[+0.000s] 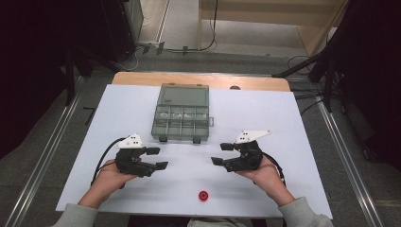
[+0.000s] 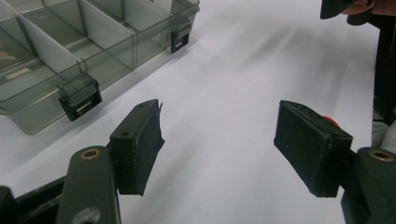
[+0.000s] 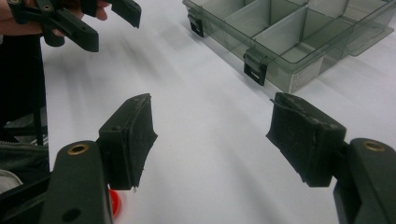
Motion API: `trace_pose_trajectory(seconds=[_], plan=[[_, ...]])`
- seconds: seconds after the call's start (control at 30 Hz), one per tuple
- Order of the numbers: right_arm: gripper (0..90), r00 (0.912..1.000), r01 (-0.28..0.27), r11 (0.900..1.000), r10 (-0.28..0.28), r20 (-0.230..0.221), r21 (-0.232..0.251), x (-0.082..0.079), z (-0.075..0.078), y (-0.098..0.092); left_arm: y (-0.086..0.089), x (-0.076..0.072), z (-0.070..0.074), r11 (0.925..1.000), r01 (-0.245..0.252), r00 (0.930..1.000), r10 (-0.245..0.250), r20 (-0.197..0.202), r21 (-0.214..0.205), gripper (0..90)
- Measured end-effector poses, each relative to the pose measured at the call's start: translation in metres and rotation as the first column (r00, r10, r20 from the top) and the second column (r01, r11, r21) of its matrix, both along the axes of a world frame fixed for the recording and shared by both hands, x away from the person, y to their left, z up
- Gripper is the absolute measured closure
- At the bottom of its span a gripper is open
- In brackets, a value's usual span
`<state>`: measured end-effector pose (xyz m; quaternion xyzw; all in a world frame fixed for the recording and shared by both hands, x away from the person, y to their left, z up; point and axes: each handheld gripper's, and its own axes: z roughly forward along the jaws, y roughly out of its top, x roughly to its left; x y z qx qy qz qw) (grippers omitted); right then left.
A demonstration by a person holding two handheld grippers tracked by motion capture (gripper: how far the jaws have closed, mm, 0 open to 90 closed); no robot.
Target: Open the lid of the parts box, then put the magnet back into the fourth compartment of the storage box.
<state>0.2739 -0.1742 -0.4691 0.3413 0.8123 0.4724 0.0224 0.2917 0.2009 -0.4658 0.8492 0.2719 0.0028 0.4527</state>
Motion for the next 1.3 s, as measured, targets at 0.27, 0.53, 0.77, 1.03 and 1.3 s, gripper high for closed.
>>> trace_pose_trajectory(seconds=[0.27,0.53,0.77,1.03,1.3], plan=[[31.2,1.0000,0.000,1.0000,0.000,0.007,-0.003,-0.009,-0.001,0.000,0.001,-0.005,-0.001,0.9999,0.010,0.9999,-0.010,-0.004,0.011,31.3],[31.1,0.9998,-0.021,0.9998,0.021,0.004,0.003,-0.014,-0.004,0.000,0.002,-0.009,-0.002,0.9997,0.013,0.9999,-0.013,-0.005,0.019,31.3],[30.9,0.9989,-0.046,0.9989,0.046,-0.004,0.005,-0.017,-0.005,0.004,0.006,-0.014,-0.002,0.9998,0.001,1.0000,0.000,-0.002,0.021,31.3],[30.7,0.9964,-0.080,0.9968,0.080,-0.027,-0.004,-0.019,-0.008,0.012,0.009,-0.020,-0.003,0.9997,-0.002,1.0000,0.002,0.000,0.026,31.3],[30.5,0.9929,-0.111,0.9938,0.111,-0.041,-0.002,-0.021,-0.012,0.018,0.013,-0.025,-0.004,0.9995,-0.014,0.9999,0.014,0.000,0.030,31.3]])
